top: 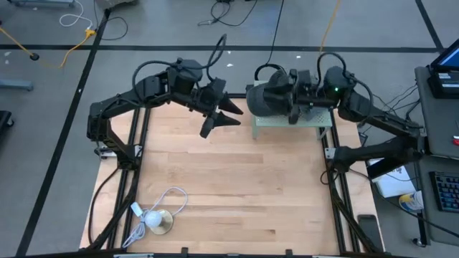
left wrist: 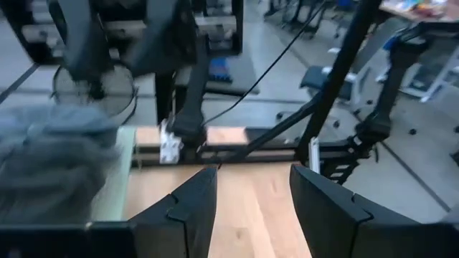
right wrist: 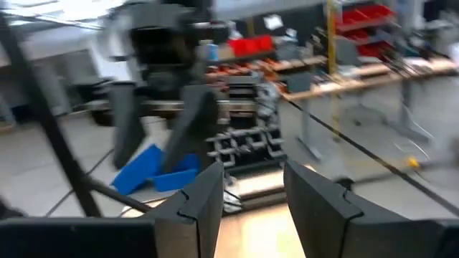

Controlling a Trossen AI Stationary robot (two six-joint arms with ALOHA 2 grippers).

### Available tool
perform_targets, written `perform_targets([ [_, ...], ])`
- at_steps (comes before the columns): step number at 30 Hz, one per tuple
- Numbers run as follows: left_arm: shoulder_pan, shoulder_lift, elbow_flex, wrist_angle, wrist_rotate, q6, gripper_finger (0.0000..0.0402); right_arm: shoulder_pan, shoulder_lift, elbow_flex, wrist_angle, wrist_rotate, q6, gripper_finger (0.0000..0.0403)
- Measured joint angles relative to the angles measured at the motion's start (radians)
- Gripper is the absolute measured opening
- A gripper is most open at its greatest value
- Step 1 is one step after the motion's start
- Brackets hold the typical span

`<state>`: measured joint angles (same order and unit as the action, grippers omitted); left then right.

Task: Pick & Place hat
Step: Return to Home Position

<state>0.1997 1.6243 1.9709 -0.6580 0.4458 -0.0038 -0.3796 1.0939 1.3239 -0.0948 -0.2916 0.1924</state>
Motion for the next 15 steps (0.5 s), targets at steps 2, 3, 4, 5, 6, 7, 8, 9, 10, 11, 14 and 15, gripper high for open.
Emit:
perform_targets([
  [2,0.002,-0.001,0.0,0.025,0.024,0.004,0.0179,0.044,0.0,0.0,0.009,0.001,-0.029,0.0139],
  [3,0.002,-0.001,0.0,0.031,0.037,0.011,0.018,0.064,0.0,0.0,0.003,0.001,-0.056,0.0139],
  [4,0.003,-0.004,0.0,0.032,0.046,0.019,0.018,0.085,0.0,0.0,-0.008,0.002,-0.09,0.0139],
  [5,0.007,-0.012,0.0,0.028,0.049,0.023,0.0179,0.1,0.0,0.0,-0.024,0.002,-0.115,0.0139],
  [6,0.011,-0.019,0.0,0.024,0.045,0.024,0.0179,0.113,0.001,0.0,-0.036,0.002,-0.129,0.0139],
  [7,0.015,-0.025,0.0,0.023,0.032,0.019,0.018,0.121,0.001,0.0,-0.047,0.002,-0.135,0.0139],
  [8,0.021,-0.034,0.002,0.023,0.012,0.008,0.0179,0.127,0.001,0.0,-0.061,0.003,-0.142,0.0139],
  [9,0.027,-0.054,0.0,0.015,-0.018,0.003,0.0179,0.132,0.0,0.0,-0.077,0.003,-0.153,0.0139],
  [10,0.031,-0.074,-0.014,0.007,-0.049,0.004,0.018,0.138,0.0,0.0,-0.09,0.004,-0.162,0.0139],
  [11,0.03,-0.091,-0.033,0.019,-0.075,0.011,0.018,0.143,0.0,0.0,-0.101,0.007,-0.168,0.0139],
  [14,0.02,-0.186,-0.138,0.088,-0.128,0.027,0.018,0.155,-0.008,-0.001,-0.135,0.005,-0.185,0.0139],
  [15,0.018,-0.222,-0.189,0.115,-0.145,0.028,0.018,0.161,-0.011,-0.001,-0.135,0.004,-0.19,0.0139],
])
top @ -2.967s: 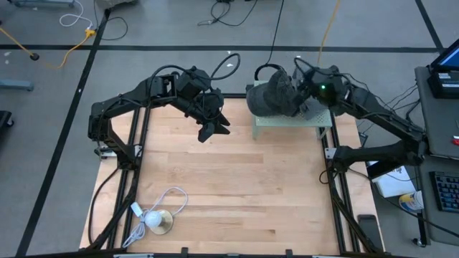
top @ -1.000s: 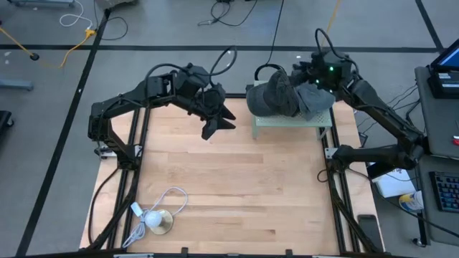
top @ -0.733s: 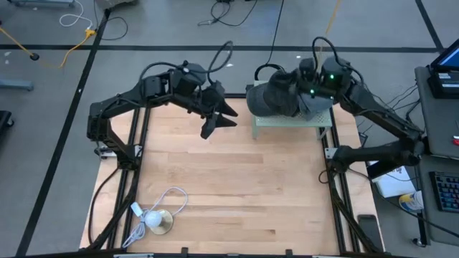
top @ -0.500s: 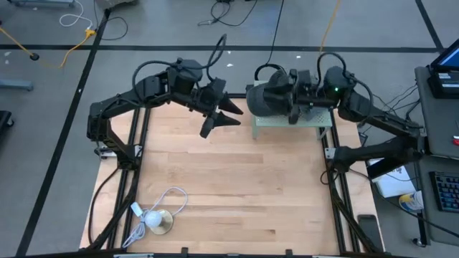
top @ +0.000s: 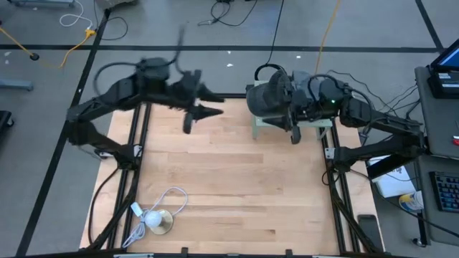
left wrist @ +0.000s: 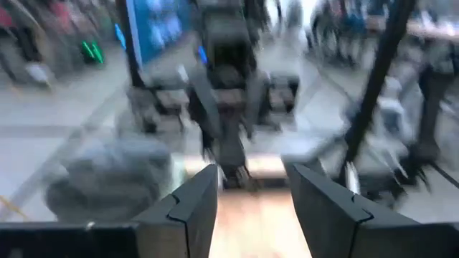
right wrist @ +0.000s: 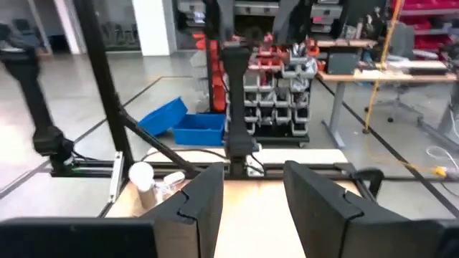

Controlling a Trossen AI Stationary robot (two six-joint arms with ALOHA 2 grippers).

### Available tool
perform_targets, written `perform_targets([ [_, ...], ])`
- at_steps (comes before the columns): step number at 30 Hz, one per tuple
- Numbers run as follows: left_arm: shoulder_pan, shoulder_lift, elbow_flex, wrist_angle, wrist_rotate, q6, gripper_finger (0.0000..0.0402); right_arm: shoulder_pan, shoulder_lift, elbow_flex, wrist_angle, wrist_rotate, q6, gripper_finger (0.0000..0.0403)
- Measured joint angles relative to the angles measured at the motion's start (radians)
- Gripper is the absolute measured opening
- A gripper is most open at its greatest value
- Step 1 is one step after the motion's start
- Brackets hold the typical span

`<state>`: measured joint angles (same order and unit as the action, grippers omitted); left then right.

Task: Pick & Place hat
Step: Return to Home Position

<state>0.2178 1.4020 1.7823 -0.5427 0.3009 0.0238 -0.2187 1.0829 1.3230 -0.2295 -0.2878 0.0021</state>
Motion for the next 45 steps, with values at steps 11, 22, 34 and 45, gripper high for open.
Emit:
perform_targets([
  [11,-0.042,-0.439,-0.623,0.349,-0.184,-0.086,0.0179,0.019,-0.135,-0.195,0.117,0.005,-0.012,0.0139],
  [22,-0.083,-0.759,-0.957,0.418,-0.313,-0.068,0.0179,0.021,-0.455,-0.719,0.368,0.181,0.14,0.0139],
  [34,-0.084,-0.928,-1.258,0.613,-0.355,-0.09,0.018,0.021,-0.706,-1.118,0.56,0.21,0.28,0.0139],
  [45,-0.084,-0.967,-1.564,0.977,-0.363,-0.124,0.0179,0.02,-0.799,-1.266,0.656,0.213,0.281,0.0139],
])
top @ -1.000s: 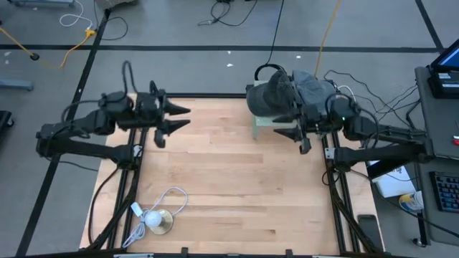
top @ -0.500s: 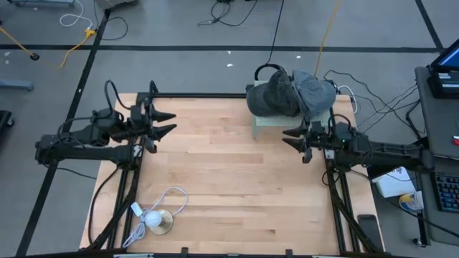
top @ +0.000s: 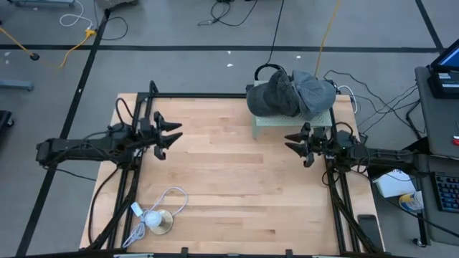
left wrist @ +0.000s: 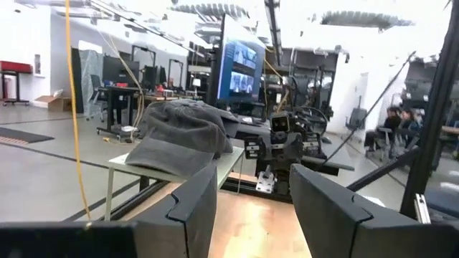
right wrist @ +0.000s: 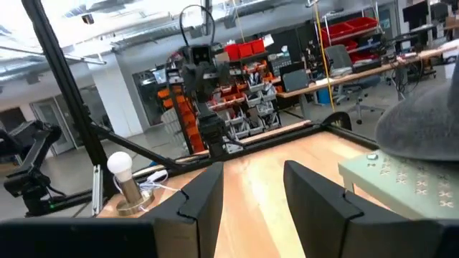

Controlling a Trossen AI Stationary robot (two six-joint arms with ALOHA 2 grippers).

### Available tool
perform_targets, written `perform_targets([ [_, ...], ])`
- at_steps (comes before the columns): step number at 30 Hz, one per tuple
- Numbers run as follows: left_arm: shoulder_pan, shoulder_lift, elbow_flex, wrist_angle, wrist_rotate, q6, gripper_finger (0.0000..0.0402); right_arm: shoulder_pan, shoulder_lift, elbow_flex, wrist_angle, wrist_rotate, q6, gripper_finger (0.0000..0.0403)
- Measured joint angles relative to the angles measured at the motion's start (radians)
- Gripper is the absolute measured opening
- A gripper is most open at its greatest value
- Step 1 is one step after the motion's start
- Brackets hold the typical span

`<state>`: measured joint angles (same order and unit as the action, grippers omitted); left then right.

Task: Pick & Place hat
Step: Return to Home Position

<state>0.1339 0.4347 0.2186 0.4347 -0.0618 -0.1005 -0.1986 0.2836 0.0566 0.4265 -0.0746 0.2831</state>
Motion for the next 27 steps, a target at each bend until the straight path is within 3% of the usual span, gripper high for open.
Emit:
perform_targets([
  [8,0.0,-0.006,-0.206,0.26,-0.045,-0.057,0.0179,-0.005,-0.024,-0.002,-0.117,0.101,-0.033,0.0139],
  [20,0.001,-0.03,-0.204,0.164,-0.051,-0.057,0.0179,-0.005,-0.109,-0.004,-0.259,0.105,-0.037,0.0139],
  [27,0.026,-0.199,-0.204,-0.024,-0.015,-0.07,0.0179,-0.005,-0.284,-0.005,-0.385,0.102,-0.061,0.0139],
])
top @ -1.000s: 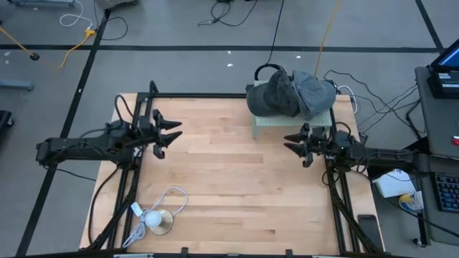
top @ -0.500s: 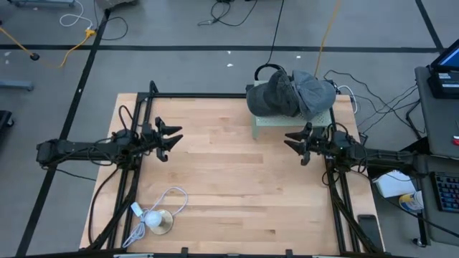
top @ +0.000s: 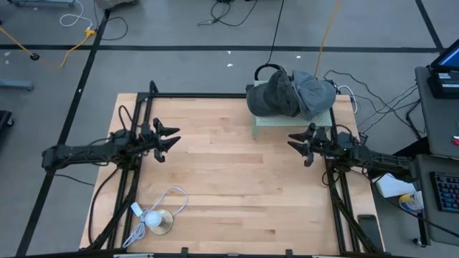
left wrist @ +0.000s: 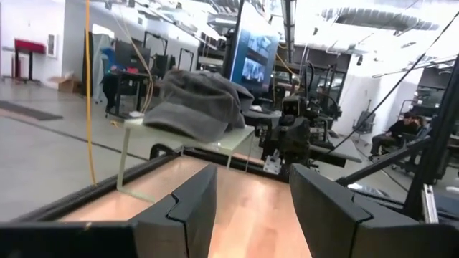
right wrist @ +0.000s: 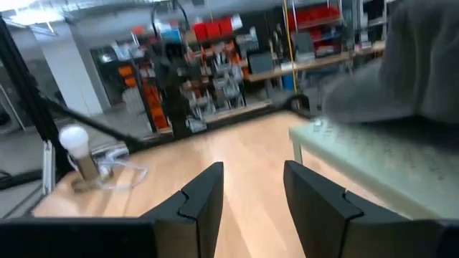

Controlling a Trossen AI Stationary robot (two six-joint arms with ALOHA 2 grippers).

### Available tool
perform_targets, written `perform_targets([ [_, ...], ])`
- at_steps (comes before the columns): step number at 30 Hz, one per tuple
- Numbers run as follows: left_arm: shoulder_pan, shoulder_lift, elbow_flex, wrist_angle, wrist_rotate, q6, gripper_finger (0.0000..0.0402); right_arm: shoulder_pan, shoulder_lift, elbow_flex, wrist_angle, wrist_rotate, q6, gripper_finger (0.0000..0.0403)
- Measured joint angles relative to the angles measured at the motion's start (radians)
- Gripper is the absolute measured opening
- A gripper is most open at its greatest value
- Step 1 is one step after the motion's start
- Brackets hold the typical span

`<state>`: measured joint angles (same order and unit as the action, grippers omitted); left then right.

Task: Pick & Place hat
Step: Return to Home Position

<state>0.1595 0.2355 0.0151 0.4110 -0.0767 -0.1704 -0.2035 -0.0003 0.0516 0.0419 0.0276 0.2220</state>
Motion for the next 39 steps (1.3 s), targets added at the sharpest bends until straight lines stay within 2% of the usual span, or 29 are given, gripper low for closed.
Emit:
perform_targets([
  [7,0.002,-0.232,0.0,-0.24,-0.008,-0.015,0.0179,0.0,0.002,0.003,-0.019,0.015,-0.002,0.0139],
  [14,0.002,-0.231,0.025,-0.32,-0.003,-0.034,0.0179,0.0,0.003,0.003,-0.064,0.047,0.001,0.0139],
  [23,0.002,-0.224,0.024,-0.313,-0.021,-0.035,0.0179,-0.001,0.027,0.003,-0.083,0.044,-0.022,0.0139],
  [32,0.002,-0.223,0.024,-0.309,-0.021,-0.016,0.0179,0.0,0.065,0.003,0.128,0.056,-0.026,0.0139],
  [39,0.002,-0.223,0.024,-0.305,-0.021,-0.016,0.0179,0.0,0.065,0.003,0.156,0.054,-0.026,0.0139],
])
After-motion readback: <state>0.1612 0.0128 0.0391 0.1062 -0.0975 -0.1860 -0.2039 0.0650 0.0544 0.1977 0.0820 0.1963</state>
